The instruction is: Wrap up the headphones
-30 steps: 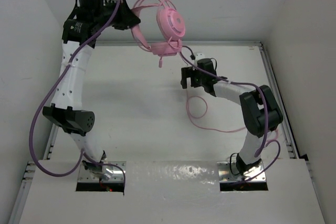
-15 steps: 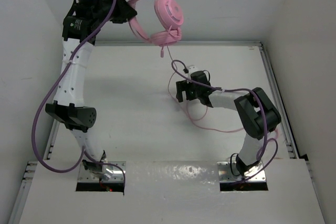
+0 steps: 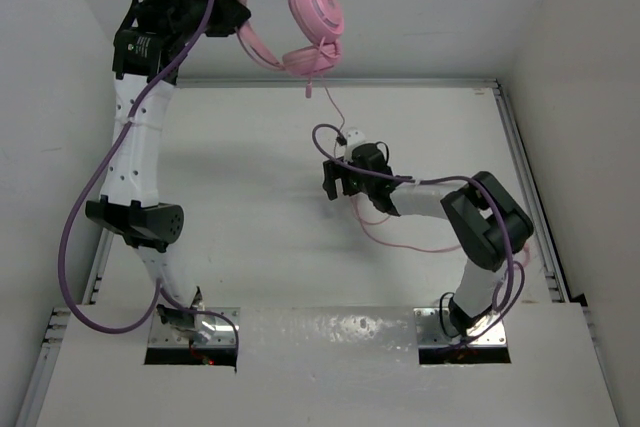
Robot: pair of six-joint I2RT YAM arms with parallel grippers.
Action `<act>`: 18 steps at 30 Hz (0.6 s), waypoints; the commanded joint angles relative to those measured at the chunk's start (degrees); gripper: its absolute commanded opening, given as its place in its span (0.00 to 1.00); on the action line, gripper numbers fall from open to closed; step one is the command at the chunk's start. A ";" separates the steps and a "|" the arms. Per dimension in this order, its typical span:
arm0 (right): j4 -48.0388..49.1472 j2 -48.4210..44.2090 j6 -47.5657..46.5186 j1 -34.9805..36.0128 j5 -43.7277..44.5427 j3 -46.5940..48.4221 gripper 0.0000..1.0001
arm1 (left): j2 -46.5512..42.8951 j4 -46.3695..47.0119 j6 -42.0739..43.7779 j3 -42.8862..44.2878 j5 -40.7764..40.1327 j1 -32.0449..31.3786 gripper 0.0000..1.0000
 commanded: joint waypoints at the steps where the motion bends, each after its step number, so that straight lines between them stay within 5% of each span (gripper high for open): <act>1: -1.13 3.35 1.99 0.65 6.25 4.41 0.86 | -4.16 3.71 -4.02 2.53 -0.38 0.47 0.00; 10: -7.19 11.79 5.42 1.79 12.23 12.58 0.68 | -4.68 4.23 -8.77 3.76 2.08 0.56 0.00; 13: -6.31 11.88 5.69 1.88 11.45 10.75 0.41 | -4.42 4.49 -9.56 4.72 1.82 0.47 0.00; 14: -6.14 11.79 5.34 1.88 10.92 10.39 0.27 | -4.33 4.50 -9.82 4.90 1.56 0.65 0.00; 15: -6.14 11.62 5.34 1.88 10.48 10.04 0.00 | -4.25 4.67 -10.35 4.99 1.55 0.73 0.00; 18: -5.00 8.82 4.29 2.14 8.56 7.32 0.00 | -3.81 4.93 -10.27 4.73 0.24 1.00 0.00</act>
